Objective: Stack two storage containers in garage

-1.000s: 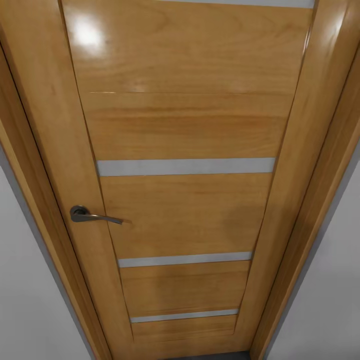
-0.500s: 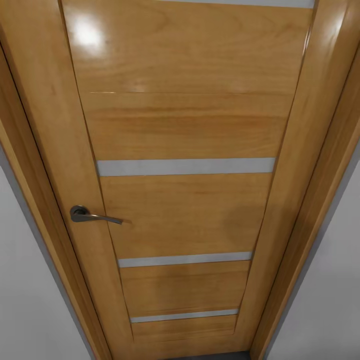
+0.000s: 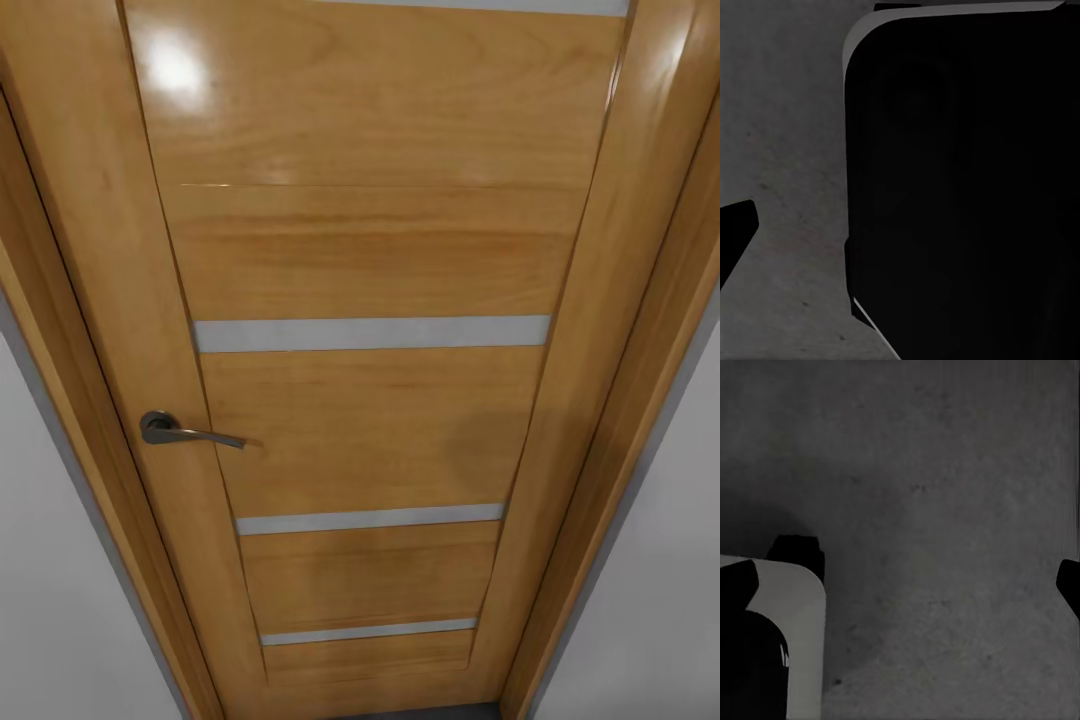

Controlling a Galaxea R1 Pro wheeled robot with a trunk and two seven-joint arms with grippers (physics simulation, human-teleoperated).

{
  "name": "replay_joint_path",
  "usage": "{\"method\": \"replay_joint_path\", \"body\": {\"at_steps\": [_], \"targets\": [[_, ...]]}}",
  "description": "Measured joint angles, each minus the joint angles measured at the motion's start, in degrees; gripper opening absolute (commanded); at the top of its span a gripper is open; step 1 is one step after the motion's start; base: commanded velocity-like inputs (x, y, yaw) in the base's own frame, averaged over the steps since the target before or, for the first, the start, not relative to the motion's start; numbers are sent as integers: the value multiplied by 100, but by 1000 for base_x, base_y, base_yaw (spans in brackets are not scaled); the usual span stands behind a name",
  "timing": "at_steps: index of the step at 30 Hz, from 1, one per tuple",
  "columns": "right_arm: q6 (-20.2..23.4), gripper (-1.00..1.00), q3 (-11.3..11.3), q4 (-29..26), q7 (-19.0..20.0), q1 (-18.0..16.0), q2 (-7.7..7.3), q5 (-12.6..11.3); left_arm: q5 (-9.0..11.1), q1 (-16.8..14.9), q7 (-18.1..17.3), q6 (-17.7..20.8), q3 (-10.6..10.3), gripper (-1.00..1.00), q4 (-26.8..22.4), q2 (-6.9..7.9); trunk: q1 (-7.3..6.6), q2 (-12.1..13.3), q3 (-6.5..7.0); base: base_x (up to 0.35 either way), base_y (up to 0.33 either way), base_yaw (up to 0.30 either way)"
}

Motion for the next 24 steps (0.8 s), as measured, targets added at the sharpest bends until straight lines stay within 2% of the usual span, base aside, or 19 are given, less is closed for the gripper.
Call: {"method": "replay_joint_path", "body": {"at_steps": [9,10,11,13,18,24], "targets": [[188,100,2,-18,152,-860,-19,-63,3,0,0,1,1,100,0,0,0,0,0,0,0,0],[252,100,1,-32,216,-990,-20,-63,5,0,0,1,0,100,-2,0,0,0,0,0,0,0],[403,100,1,-90,338,-1286,-20,-65,4,0,0,1,0,100,-6,0,0,0,0,0,0,0],[515,100,2,-231,366,-1467,-21,-67,6,0,0,0,0,100,-8,0,0,0,0,0,0,0],[768,100,-3,-559,369,-1517,-17,-69,3,0,-1,-2,-1,100,-9,0,0,0,0,0,0,0],[839,100,-7,-728,368,-1522,-13,-69,1,0,0,-3,1,100,-10,0,0,0,0,0,0,0]]}}
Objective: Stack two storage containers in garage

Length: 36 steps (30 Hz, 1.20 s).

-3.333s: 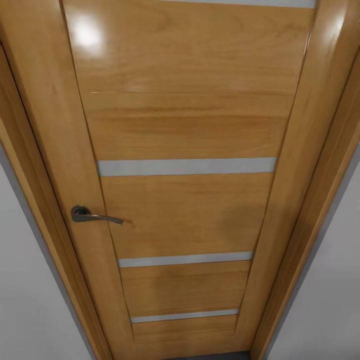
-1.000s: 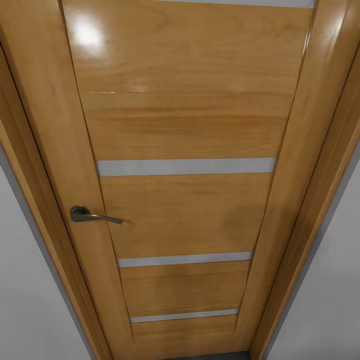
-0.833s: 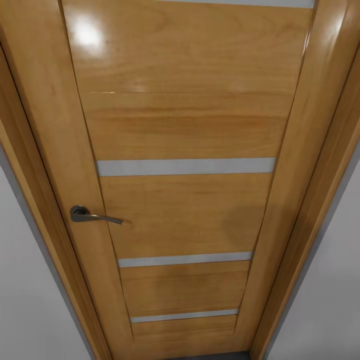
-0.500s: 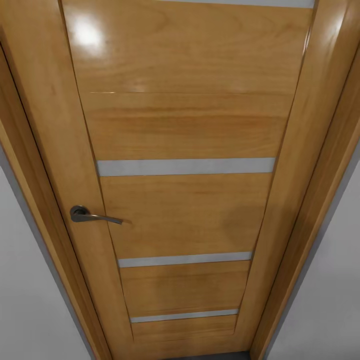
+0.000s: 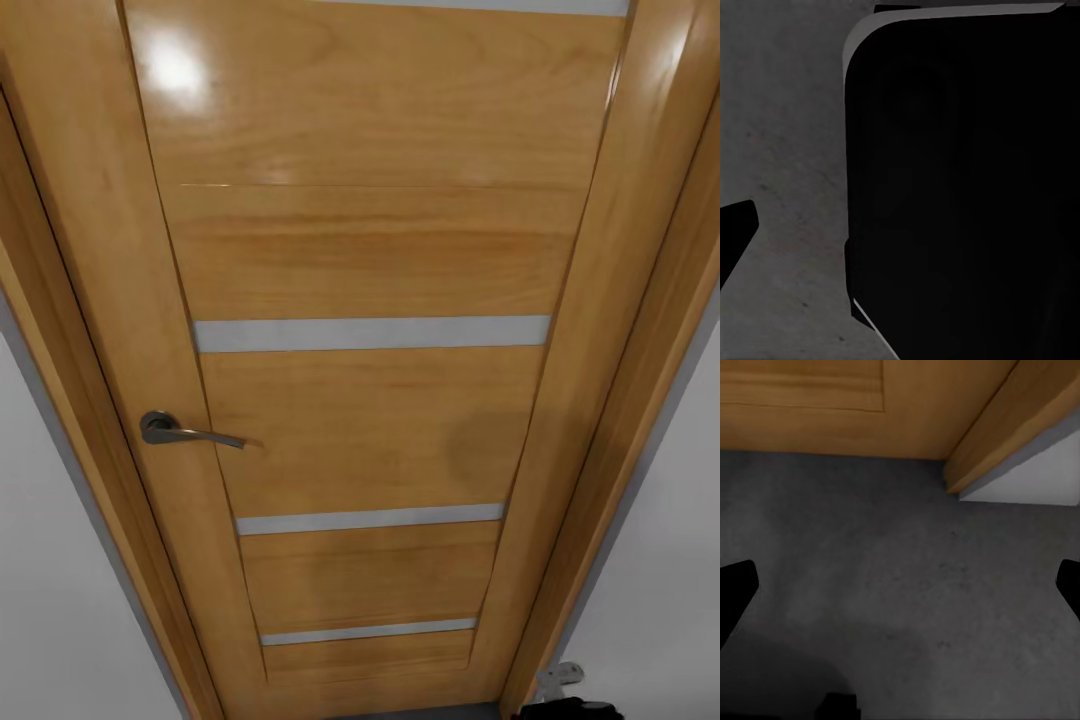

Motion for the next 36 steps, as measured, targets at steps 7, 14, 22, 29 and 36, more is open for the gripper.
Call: {"method": "replay_joint_path", "body": {"at_steps": [7,14,22,29,36], "targets": [[362,100,-9,-436,-66,0,56,4,5,0,0,0,0,100,0,0,0,0,0,0,0,0],[476,100,-9,-836,-77,1,62,6,6,0,0,0,0,100,0,0,0,0,0,0,0,0],[1062,100,-16,-1479,-77,-251,171,-1,4,0,-1,0,0,100,1,0,0,0,0,0,0,0],[1409,100,-9,-2434,-67,-361,212,4,1,0,-2,0,0,100,0,4,0,0,0,0,0,0],[2133,100,-18,-3558,-152,-367,243,-11,6,0,-7,0,0,100,-1,9,0,0,0,0,0,0]]}}
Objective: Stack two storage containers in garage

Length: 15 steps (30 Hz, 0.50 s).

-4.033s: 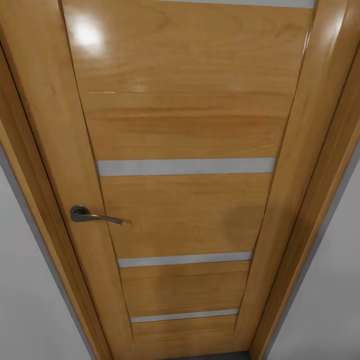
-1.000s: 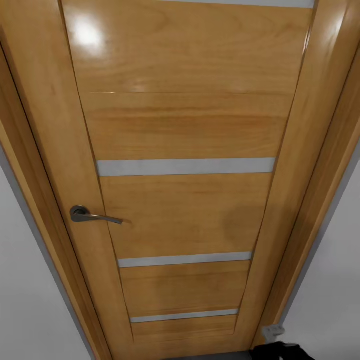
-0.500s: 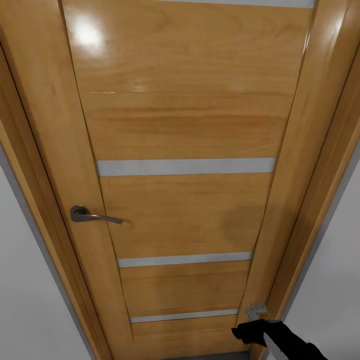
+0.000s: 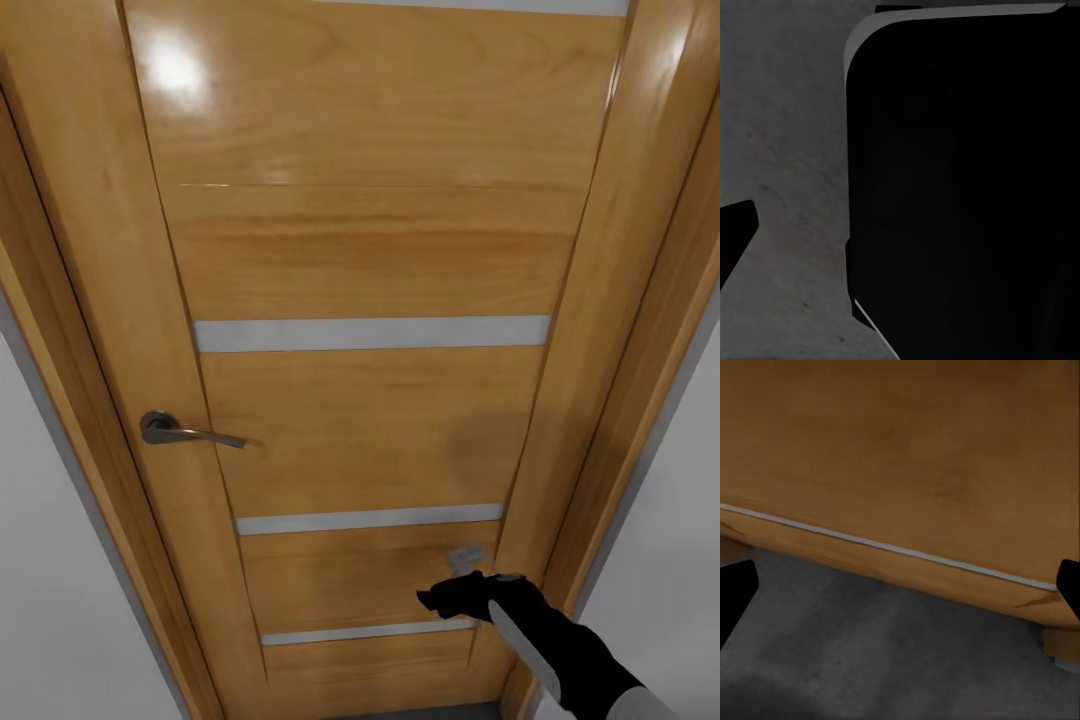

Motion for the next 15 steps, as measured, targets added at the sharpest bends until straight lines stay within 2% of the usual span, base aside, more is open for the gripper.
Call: {"method": "replay_joint_path", "body": {"at_steps": [3,6,9,10,15], "targets": [[84,100,0,-140,-72,0,89,5,0,0,-1,-26,0,100,0,-6,0,0,0,0,0,0],[121,100,0,-189,-160,0,253,18,0,0,0,-89,0,100,-1,-8,0,0,0,0,0,0],[160,100,2,-209,-276,0,464,23,0,0,2,-153,0,100,0,-8,0,0,0,0,0,0],[304,100,1,-227,-351,1,618,20,-1,0,0,-169,0,100,0,-9,0,0,0,0,0,0],[437,100,1,-341,-428,0,807,46,0,0,-1,-176,-6,100,0,-9,0,0,0,0,0,0]]}}
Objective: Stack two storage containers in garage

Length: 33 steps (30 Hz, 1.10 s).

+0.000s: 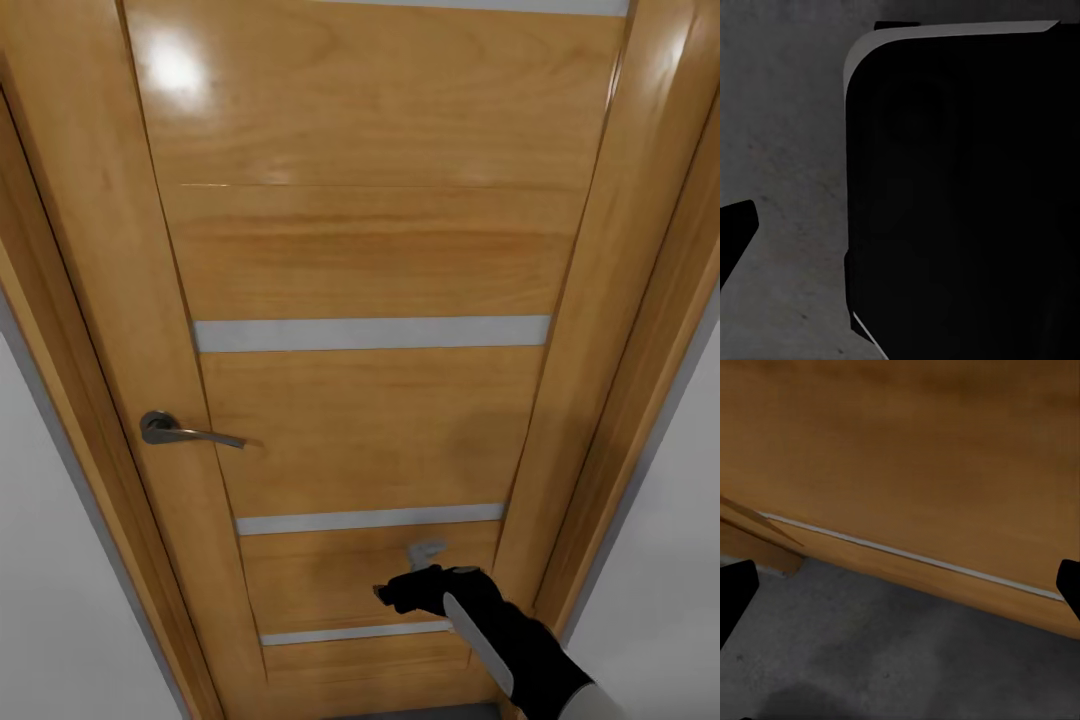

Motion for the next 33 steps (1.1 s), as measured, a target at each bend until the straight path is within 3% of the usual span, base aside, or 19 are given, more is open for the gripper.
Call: {"method": "replay_joint_path", "body": {"at_steps": [6,18,26,33], "targets": [[276,100,-3,-470,-118,0,108,15,0,0,-1,-2,5,100,0,0,0,0,0,0,0,0],[840,100,9,-978,-249,-189,540,35,1,0,0,-2,4,100,0,0,0,0,0,0,0,0],[1371,100,6,-1757,-391,-202,641,76,0,0,-1,-6,-1,100,0,0,0,0,0,0,0,0],[1819,100,8,-2084,-717,-202,1110,177,1,0,-1,-8,-1,100,0,0,0,0,0,0,0,0]]}}
